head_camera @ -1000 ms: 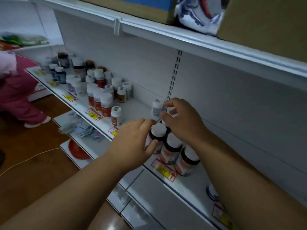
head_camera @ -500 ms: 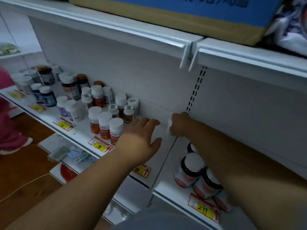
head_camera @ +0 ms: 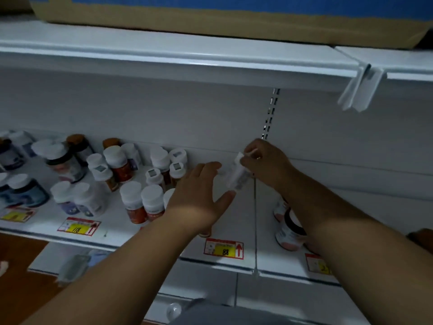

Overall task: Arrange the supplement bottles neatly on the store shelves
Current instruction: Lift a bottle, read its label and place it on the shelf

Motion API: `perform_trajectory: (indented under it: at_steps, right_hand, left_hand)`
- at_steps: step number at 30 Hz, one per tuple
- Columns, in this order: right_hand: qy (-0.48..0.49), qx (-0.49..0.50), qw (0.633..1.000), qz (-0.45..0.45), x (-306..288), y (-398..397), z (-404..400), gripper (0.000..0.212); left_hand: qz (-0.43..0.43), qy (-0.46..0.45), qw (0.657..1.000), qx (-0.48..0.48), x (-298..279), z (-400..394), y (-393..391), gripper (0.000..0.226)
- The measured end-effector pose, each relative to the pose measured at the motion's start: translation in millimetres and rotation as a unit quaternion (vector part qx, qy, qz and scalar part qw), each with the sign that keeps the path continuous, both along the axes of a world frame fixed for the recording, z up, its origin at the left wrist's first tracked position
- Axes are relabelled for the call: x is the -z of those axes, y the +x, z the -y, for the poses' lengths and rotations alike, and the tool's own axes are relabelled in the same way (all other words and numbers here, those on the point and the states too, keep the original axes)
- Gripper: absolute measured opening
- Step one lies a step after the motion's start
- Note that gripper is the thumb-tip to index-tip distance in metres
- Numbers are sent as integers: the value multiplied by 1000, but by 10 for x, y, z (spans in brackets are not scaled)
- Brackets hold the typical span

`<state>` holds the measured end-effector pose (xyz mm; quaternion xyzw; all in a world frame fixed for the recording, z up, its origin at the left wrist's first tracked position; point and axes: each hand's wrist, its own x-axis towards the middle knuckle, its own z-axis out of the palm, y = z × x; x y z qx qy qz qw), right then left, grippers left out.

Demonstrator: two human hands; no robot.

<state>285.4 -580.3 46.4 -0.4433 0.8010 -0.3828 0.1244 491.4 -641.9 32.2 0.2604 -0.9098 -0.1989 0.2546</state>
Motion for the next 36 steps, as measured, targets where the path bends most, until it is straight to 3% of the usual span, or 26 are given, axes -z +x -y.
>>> perform_trajectory:
  at_steps: [3,6,8,10,13,14,16,20,23,26,29,32,36]
  right_hand:
    - [-68,41,993,86,-218,174,-332,18]
    - [-94,49,988,115,-362,345,-602,42]
    - [-103,48,982,152,-402,424,-730,44]
    - [-103,21,976,193,-406,455,-839,31]
    - [-124,-35,954,271,-418,450,-1012,20]
    - [-135,-43,948,286,-428,440,-1084,23]
    - [-153,-40,948,277,-439,409,-1256,21]
    - [-190,34,950,246,-411,279,-1756,22]
    - [-200,80,951,220,-383,133,-2354,27]
    - [-182,122,958,186,-359,-45,-3173,27]
    - [-167,159,959,162,-373,-278,-4117,10]
    - [-161,216,953,138,-428,-513,-5058,12]
    - [-177,274,937,127,-463,-827,-5967,14]
  left_hand:
    - [-8,79,997,2,21,-67,-86,75]
    - [-33,184,980,62,22,-189,-158,59]
    - [-57,275,955,97,10,-294,-173,43]
    - [-114,400,902,112,20,-398,-199,32]
    - [-171,580,785,132,28,-562,-270,44]
    - [-170,610,759,150,27,-630,-294,49]
    - [-158,626,742,183,28,-801,-354,52]
    - [-153,567,783,208,31,-1249,-503,55]
    - [-127,515,816,230,29,-1743,-697,44]
    - [-120,485,828,252,25,-2414,-1012,40]
    - [-84,438,847,288,53,-3209,-1411,45]
    - [-30,359,875,324,43,-4017,-1837,56]
    - [-15,302,893,334,-3,-4878,-2345,44]
